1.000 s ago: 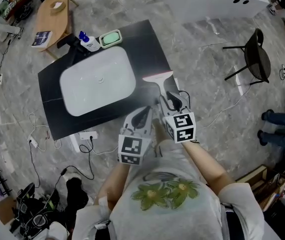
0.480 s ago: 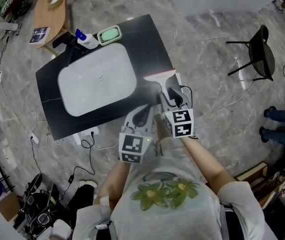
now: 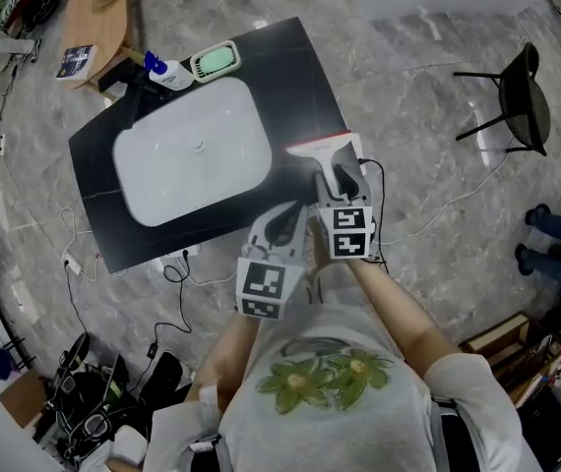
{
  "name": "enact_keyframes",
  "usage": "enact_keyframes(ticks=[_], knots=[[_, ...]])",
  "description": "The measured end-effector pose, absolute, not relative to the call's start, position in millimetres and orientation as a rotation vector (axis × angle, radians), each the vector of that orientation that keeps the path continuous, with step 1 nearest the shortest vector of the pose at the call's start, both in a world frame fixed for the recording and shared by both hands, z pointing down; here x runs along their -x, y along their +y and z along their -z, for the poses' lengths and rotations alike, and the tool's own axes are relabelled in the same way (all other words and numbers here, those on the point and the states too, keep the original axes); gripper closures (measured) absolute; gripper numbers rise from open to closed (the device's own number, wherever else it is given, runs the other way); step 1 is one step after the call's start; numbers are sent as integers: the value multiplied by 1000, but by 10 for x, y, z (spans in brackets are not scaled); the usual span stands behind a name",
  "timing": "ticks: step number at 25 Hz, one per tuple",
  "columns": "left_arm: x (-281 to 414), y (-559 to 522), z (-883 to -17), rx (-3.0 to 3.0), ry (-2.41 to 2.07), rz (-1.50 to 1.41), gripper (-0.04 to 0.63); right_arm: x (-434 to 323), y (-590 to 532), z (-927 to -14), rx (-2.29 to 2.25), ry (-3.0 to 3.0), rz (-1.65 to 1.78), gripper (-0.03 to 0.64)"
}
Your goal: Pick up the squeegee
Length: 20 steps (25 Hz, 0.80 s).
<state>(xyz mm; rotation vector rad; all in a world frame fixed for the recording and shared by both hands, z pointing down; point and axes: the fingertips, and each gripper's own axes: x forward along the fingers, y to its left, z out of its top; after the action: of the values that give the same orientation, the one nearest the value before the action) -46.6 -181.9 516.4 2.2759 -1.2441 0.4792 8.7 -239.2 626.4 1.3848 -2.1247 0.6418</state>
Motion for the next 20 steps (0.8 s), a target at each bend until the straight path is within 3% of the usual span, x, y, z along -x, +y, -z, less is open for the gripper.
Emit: enact_keyframes(ticks=[20], knots=[[532, -1919, -5327, -2229, -1220, -485, 586, -91, -2494, -6636, -1402, -2032, -668, 485]])
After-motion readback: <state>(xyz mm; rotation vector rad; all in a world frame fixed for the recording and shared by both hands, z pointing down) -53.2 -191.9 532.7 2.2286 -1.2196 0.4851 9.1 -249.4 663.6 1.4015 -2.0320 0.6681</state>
